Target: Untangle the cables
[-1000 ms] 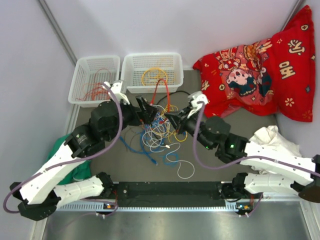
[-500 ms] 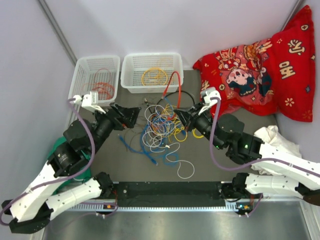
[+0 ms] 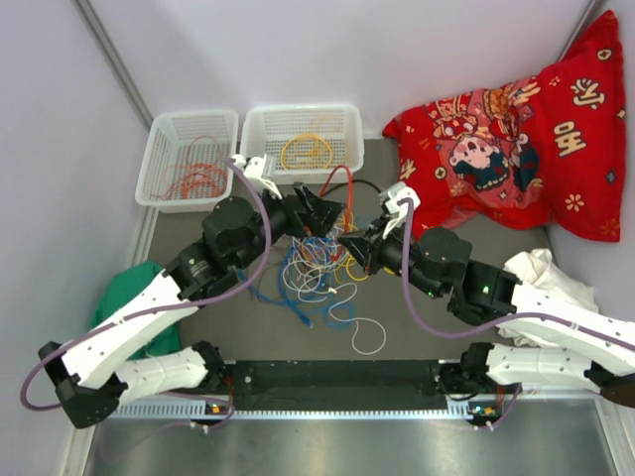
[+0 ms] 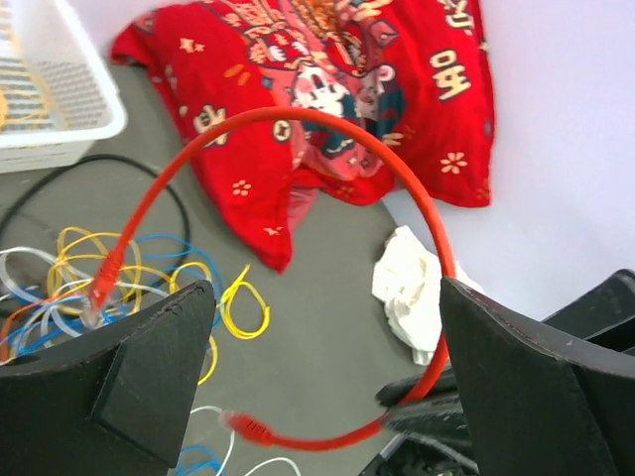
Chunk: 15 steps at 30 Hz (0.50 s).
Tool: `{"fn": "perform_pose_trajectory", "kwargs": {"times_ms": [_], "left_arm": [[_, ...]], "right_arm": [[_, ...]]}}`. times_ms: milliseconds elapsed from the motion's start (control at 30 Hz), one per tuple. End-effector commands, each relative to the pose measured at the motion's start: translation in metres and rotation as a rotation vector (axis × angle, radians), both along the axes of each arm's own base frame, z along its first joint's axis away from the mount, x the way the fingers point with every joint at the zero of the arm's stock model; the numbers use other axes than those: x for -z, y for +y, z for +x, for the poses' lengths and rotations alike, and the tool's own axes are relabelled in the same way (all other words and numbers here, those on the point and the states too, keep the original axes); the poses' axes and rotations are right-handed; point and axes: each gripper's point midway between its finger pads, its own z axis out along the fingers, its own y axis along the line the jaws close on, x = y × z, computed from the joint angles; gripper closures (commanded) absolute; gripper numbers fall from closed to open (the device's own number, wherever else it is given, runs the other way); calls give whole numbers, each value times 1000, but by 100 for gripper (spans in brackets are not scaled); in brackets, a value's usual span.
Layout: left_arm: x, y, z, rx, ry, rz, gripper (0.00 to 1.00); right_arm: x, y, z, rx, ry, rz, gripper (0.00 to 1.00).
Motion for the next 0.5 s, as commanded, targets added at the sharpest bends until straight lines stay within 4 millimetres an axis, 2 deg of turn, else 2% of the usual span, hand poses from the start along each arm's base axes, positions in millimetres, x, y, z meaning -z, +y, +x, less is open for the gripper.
{"fn": "perform_pose_trajectory", "kwargs": {"times_ms": [0,33,233,267,333,367,400,433,467], "left_arm": [[-42,-24,-5,104,-78,-122,1],[-50,-27,-6,120,-101,-147,2],[-50,-29,-6,128,-114,-168,8],[-50,-29,-5,130,-116,-165,14],[-49,-29,-5,128,-119,-162,31],[-48,-27,-3,117,-121,-160,67],[-47,-26,-2,112,-121,-157,87],[-47,-26,-1,110,-124,-154,100],[-46,-26,2,108,-132,-140,100]], "right_arm": [[-13,3,-5,-32,6,39,100],[-12,3,-5,-33,8,36,100],[-3,0,-4,-16,18,25,100],[-1,0,-4,-17,19,23,100],[2,1,-4,-18,26,22,100],[4,2,-4,-20,27,17,100],[5,2,-5,-23,30,15,100],[7,2,-4,-20,31,12,100],[9,1,-4,-13,36,7,96]]}}
